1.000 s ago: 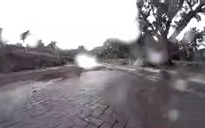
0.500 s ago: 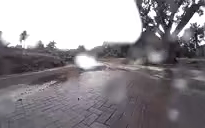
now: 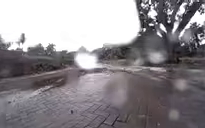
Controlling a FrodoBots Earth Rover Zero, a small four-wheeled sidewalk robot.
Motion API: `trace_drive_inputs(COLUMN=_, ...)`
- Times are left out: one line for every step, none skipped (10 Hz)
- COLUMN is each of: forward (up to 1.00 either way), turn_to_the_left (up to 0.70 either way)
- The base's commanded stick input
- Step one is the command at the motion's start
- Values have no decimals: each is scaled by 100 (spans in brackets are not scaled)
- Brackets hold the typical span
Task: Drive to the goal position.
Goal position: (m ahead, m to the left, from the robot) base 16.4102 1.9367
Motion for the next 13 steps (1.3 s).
trace_drive_inputs(forward=85, turn_to_the_left=0)
trace_drive_inputs(forward=85, turn_to_the_left=0)
trace_drive_inputs(forward=85, turn_to_the_left=0)
trace_drive_inputs(forward=85, turn_to_the_left=0)
trace_drive_inputs(forward=85, turn_to_the_left=0)
trace_drive_inputs(forward=85, turn_to_the_left=0)
trace_drive_inputs(forward=85, turn_to_the_left=0)
trace_drive_inputs(forward=85, turn_to_the_left=0)
trace_drive_inputs(forward=85, turn_to_the_left=0)
trace_drive_inputs(forward=85, turn_to_the_left=0)
trace_drive_inputs(forward=85, turn_to_the_left=0)
trace_drive_inputs(forward=85, turn_to_the_left=0)
trace_drive_inputs(forward=85, turn_to_the_left=0)
